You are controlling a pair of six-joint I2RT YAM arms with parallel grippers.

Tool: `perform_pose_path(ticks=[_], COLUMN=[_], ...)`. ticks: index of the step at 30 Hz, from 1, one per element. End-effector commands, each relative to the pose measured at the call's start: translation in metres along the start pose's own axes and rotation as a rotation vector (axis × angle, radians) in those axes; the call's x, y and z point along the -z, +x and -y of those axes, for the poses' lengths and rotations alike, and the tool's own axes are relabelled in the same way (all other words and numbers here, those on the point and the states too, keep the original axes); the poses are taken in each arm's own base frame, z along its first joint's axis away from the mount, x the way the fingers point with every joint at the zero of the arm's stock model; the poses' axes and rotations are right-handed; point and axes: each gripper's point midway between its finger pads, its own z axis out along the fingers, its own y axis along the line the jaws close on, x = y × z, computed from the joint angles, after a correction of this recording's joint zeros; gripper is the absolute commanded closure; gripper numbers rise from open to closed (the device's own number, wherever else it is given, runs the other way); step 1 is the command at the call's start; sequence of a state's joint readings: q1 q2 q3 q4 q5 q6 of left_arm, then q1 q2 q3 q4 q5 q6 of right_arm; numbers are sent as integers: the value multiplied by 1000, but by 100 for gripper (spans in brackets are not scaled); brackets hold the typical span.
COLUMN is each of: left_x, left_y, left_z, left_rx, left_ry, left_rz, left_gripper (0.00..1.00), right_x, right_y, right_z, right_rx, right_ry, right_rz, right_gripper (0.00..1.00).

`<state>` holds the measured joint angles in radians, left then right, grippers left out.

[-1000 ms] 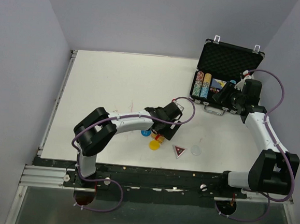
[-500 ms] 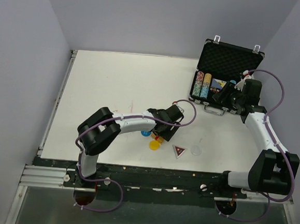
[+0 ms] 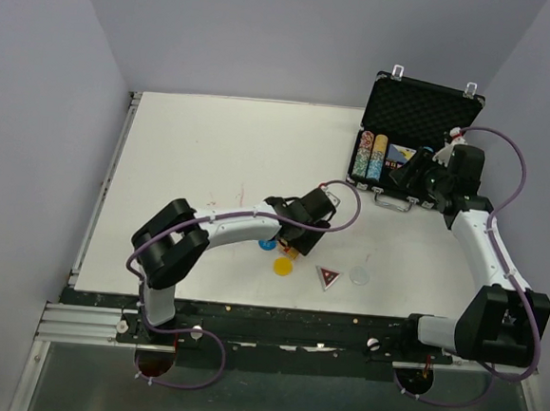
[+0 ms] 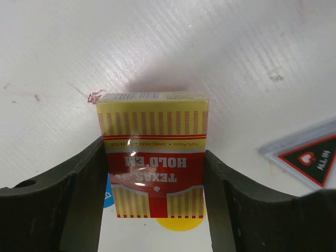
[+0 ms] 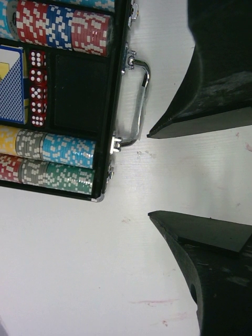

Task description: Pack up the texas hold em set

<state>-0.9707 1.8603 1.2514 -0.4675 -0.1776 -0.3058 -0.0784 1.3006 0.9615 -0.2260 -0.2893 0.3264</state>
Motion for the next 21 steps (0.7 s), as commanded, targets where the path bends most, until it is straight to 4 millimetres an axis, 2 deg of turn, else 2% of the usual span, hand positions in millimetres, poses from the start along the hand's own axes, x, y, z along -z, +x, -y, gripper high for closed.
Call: perform_pose_path(ticks=[1, 5, 8, 11, 14, 15, 21], left_x=[81, 135, 163, 170, 178, 182, 195], left_y=[-60, -81, -83, -73, -67, -65, -65], left_z=[9, 12, 20, 29, 36, 39, 38], left_rx=[-80, -198, -307, -385, -408, -419, -444], left_ry=[117, 189, 268, 339, 396, 415, 417], left_rz=[248, 399, 473, 537, 607, 620, 665], left_gripper=[55, 55, 55, 55, 55, 55, 55], right_x=[12, 22, 37, 55, 73, 81, 115], right_y=[7, 34, 55, 65, 65, 70, 80], right_z=[-27, -56, -82, -108, -126, -138, -178], right_rx=[-62, -159, -217, -223, -216, -194, -94], right_ry=[-120, -283, -437, -550, -606, -639, -744], right_rz=[-48, -170, -274, -358, -409, -442, -554], right_gripper=[34, 35, 34, 33, 32, 32, 29])
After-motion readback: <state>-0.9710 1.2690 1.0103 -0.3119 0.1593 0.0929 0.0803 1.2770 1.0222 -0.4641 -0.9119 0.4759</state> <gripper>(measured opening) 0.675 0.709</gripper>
